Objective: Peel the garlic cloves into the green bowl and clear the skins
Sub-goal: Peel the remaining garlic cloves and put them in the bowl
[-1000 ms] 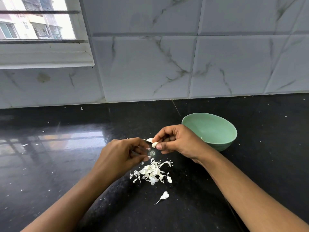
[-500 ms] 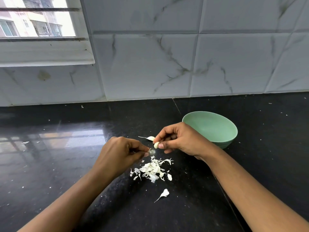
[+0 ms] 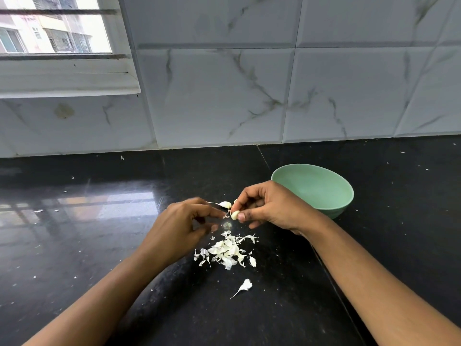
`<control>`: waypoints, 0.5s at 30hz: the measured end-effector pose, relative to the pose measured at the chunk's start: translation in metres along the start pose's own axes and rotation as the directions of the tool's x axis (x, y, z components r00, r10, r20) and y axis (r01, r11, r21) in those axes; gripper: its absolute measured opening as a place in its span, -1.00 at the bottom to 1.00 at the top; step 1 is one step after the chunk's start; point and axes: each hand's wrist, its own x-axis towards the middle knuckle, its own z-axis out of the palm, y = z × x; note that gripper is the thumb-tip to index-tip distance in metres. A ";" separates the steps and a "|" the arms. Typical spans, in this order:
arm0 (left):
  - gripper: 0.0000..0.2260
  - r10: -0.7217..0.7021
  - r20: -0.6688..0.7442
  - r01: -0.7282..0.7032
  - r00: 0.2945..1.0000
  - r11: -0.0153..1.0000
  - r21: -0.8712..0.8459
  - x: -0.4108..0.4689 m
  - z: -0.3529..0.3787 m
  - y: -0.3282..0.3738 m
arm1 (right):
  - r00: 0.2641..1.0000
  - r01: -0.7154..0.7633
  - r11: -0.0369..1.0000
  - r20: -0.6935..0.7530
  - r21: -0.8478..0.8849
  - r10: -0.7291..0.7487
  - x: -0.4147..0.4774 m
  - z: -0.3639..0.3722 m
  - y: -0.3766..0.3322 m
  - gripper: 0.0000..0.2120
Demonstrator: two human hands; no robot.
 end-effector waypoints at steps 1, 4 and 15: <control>-0.83 -0.020 0.006 0.020 1.000 1.000 -0.008 0.000 0.000 0.000 | 1.000 0.001 1.000 0.002 -0.007 -0.001 0.000 0.000 0.000 -0.89; -0.96 -0.050 -0.023 0.049 0.998 0.998 -0.051 -0.001 -0.001 0.004 | 1.000 0.009 1.000 0.004 -0.017 -0.009 0.000 0.001 0.000 -0.89; -0.66 -0.058 -0.142 0.048 0.988 0.996 -0.072 -0.003 -0.003 0.004 | 0.999 0.038 0.999 0.007 0.031 -0.038 0.000 0.003 -0.001 -0.86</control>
